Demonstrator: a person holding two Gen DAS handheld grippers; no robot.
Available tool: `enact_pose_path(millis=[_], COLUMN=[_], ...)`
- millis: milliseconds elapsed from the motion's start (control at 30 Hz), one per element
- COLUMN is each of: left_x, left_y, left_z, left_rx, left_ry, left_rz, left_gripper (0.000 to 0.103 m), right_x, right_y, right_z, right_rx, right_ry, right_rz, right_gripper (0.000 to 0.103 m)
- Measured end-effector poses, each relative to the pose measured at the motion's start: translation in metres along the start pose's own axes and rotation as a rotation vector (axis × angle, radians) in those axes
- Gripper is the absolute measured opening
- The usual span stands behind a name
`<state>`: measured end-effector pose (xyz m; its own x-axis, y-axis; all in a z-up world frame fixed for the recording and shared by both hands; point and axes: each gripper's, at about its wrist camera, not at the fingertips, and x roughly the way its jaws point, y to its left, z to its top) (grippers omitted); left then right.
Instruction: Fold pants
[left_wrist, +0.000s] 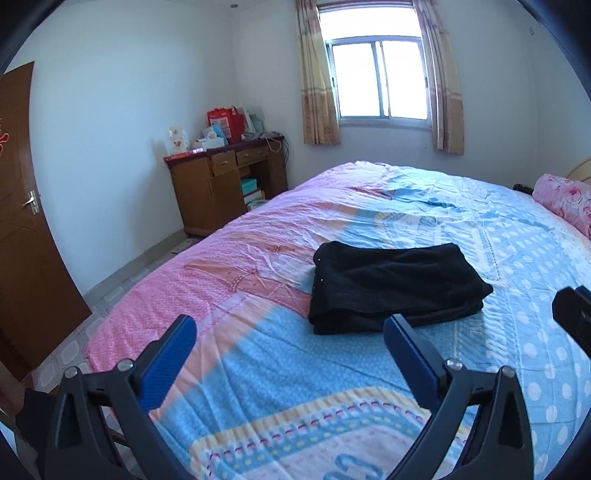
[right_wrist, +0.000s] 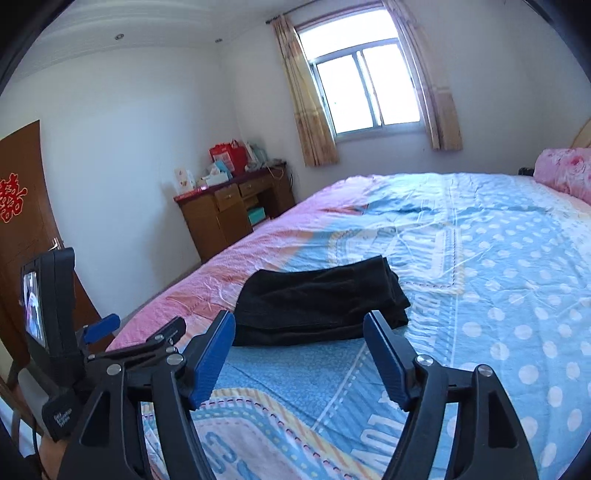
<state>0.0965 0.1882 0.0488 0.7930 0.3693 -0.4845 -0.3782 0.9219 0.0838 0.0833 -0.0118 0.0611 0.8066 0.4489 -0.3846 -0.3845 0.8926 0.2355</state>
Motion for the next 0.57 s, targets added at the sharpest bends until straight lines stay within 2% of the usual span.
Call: enact_pose_path(millis=[133,267,433,567], left_x=[-0.020,-0.031,-0.035,-0.038], left_y=[-0.003,-0.015,-0.011,-0.014], left_z=[-0.003,-0.001,-0.002,-0.003], left_rx=[0.021,0.093,0.053,0.071], left_ry=[-0.044,-0.089,-0.064,-0.064], left_rz=[-0.016,0.028,0.000,0.013], left_gripper=[0.103,0.103,0.103,0.103], right_x=[-0.021,-0.035,-0.042,-0.043], right_y=[0.010,0.011,0.009,0.010], right_z=[-0.005,-0.007,-0.006,-0.007], right_rx=[-0.047,-0.038,-0.012,-0.010], right_ry=[-0.044,-0.076,-0.098,-0.092], right_rz=[-0.029,-0.041,-0.036,-0.025], right_gripper=[0.075,0.075,0.075,0.075])
